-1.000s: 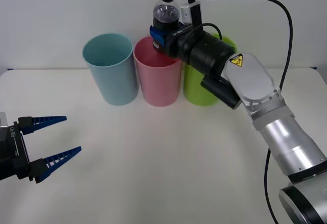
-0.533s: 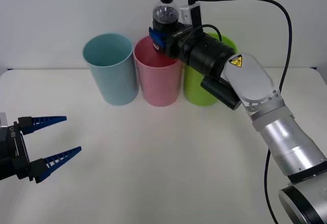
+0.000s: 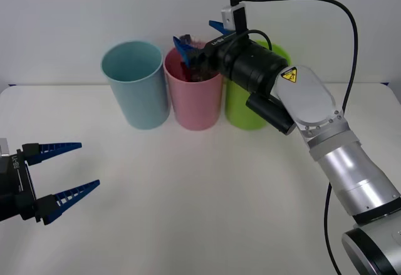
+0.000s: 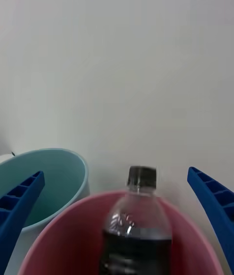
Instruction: Grasp the object on the table and drop it into the matching bin: aluminum can to the light blue bin, PET bottle to the pink bin.
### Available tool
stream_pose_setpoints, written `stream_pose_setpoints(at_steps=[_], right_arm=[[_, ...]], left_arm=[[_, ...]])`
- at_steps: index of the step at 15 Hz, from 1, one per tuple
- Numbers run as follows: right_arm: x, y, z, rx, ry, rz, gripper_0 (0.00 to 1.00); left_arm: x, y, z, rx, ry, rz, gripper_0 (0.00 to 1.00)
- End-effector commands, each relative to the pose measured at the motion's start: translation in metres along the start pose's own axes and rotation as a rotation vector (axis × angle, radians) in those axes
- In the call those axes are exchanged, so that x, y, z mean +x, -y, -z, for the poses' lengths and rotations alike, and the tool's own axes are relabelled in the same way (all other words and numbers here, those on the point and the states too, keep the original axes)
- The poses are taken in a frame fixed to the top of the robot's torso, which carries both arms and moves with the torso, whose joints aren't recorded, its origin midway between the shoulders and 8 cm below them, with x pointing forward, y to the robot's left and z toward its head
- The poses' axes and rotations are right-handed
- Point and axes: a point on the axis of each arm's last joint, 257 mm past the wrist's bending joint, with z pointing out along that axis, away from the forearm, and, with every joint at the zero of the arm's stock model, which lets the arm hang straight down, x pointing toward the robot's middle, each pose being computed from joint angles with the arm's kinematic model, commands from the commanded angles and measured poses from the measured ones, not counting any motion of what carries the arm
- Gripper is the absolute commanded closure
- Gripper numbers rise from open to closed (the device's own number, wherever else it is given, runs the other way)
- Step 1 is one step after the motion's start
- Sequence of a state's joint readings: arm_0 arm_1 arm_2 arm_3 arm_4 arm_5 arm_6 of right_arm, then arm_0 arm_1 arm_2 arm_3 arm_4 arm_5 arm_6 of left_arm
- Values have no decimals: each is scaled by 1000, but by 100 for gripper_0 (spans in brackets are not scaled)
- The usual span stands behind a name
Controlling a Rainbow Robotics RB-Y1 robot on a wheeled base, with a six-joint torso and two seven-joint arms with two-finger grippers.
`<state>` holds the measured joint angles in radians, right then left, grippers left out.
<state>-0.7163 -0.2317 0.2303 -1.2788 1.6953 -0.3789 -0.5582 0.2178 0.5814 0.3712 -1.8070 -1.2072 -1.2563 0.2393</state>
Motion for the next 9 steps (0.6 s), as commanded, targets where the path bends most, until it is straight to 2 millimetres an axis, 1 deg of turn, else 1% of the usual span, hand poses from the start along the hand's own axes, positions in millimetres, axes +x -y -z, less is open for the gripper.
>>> stream_pose_setpoints(at_steps=[1, 3, 4, 6, 7, 8, 9], right_arm=[[0, -1, 0, -1, 0, 2, 0], [-5, -1, 1, -5, 11, -12, 0], [-17, -1, 3, -12, 34, -18, 0], [-33, -7, 10, -63, 54, -43, 0], [-46, -14, 20, -112, 70, -64, 0], [-51, -16, 29, -133, 79, -71, 0], [-55, -23, 49, -174, 85, -84, 0]], left_arm=[[0, 0, 0, 0, 0, 0, 0], [0, 0, 0, 0, 0, 0, 0], [0, 0, 0, 0, 0, 0, 0], [0, 0, 0, 0, 0, 0, 0], [0, 0, 0, 0, 0, 0, 0], [0, 0, 0, 0, 0, 0, 0], [0, 0, 0, 0, 0, 0, 0]])
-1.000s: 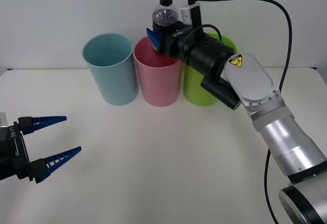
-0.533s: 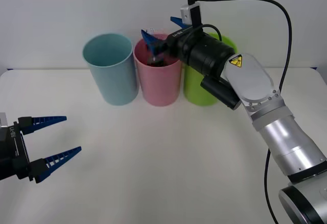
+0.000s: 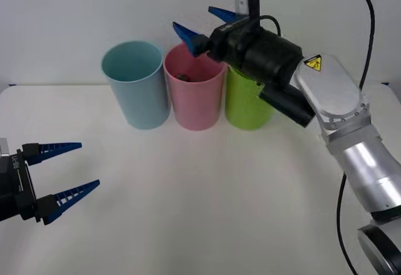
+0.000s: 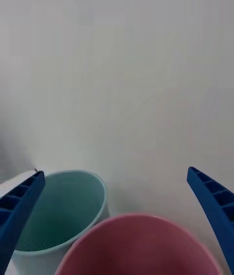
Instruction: Grasp the object on the table and drop it into the matching bin: aluminum can to the light blue bin, PET bottle to the pink bin.
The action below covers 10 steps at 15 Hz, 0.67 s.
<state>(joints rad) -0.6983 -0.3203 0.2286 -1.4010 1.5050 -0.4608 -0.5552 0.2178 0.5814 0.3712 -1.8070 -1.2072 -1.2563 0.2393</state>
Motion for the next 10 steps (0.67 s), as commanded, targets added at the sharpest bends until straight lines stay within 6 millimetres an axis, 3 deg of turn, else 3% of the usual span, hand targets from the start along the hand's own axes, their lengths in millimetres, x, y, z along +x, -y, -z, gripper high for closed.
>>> stream_pose_setpoints(at_steps=[1, 5, 10], right_arm=[[-10, -22, 45, -97, 12, -43, 0], [-8, -66, 135, -217, -5, -91, 0], [20, -96, 224, -283, -66, -108, 0]], left_arm=[[0, 0, 0, 0, 0, 0, 0], [0, 0, 0, 0, 0, 0, 0], [0, 0, 0, 0, 0, 0, 0]])
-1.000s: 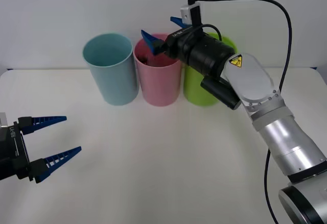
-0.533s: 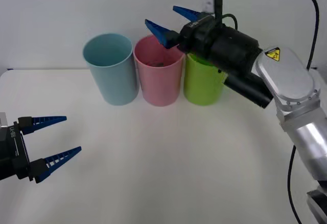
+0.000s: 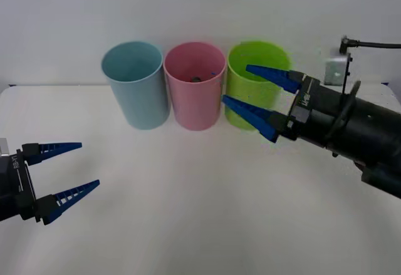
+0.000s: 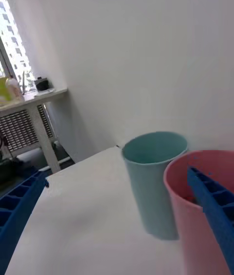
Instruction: Grasp the object on the table and drop it into the matching bin: aluminum can to the light blue bin, PET bottle to the pink bin.
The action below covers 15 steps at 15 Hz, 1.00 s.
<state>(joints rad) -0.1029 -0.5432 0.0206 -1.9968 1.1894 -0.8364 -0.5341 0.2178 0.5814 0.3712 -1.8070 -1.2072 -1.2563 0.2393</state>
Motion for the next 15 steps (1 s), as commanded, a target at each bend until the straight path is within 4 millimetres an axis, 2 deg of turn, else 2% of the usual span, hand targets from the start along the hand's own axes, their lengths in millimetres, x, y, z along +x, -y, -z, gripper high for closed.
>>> stream_pose_setpoints(at_steps=[1, 5, 10, 12, 15], right_arm=[[24, -23, 38, -30, -42, -22, 0], [66, -39, 82, -27, -121, -79, 0], [119, -68, 113, -32, -202, -121, 0], [130, -76, 124, -68, -227, -130, 0], [141, -76, 132, -75, -251, -121, 0]], left_arm=[[0, 0, 0, 0, 0, 0, 0], [0, 0, 0, 0, 0, 0, 0], [0, 0, 0, 0, 0, 0, 0], [0, 0, 0, 0, 0, 0, 0], [0, 0, 0, 0, 0, 0, 0]])
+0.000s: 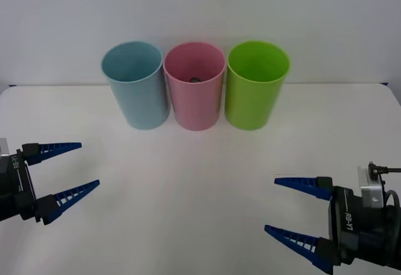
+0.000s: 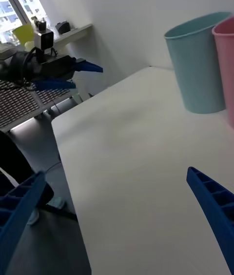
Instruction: Grasp the object on the table and drop it into the matching bin: aluminum can to the light blue bin, PET bottle to the pink bin.
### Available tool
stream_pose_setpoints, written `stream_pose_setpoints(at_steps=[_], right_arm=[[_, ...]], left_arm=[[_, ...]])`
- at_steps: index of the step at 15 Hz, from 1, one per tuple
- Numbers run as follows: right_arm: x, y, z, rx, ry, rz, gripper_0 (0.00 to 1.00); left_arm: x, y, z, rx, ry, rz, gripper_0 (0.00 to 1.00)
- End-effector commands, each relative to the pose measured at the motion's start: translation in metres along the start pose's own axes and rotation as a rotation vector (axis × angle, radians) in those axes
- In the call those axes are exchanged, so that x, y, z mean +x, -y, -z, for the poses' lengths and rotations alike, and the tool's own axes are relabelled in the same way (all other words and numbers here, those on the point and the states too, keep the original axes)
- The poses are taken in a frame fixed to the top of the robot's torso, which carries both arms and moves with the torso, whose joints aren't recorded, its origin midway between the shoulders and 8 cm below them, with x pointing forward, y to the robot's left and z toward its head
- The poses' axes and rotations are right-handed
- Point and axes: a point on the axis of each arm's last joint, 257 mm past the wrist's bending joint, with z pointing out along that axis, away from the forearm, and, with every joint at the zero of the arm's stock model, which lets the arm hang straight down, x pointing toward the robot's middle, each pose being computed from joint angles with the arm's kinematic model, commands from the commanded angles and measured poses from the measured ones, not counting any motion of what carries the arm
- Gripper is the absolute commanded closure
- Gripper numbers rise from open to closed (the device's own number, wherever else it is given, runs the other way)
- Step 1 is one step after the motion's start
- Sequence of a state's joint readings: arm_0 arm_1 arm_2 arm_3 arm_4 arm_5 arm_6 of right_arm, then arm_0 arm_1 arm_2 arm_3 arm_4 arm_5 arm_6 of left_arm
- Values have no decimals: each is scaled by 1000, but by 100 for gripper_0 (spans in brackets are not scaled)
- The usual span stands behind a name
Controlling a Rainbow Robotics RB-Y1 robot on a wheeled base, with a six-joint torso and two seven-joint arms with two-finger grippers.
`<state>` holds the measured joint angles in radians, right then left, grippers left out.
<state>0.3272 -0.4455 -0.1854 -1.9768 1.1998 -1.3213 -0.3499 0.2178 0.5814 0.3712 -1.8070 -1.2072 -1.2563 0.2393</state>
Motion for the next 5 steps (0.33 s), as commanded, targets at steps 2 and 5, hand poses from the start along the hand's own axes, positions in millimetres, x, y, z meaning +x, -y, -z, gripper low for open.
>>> stream_pose_setpoints(at_steps=[2, 5], right_arm=[[9, 1, 3, 7, -20, 8, 0], [10, 1, 3, 6, -21, 5, 0]], left_arm=[[0, 0, 0, 0, 0, 0, 0], [0, 0, 0, 0, 0, 0, 0]])
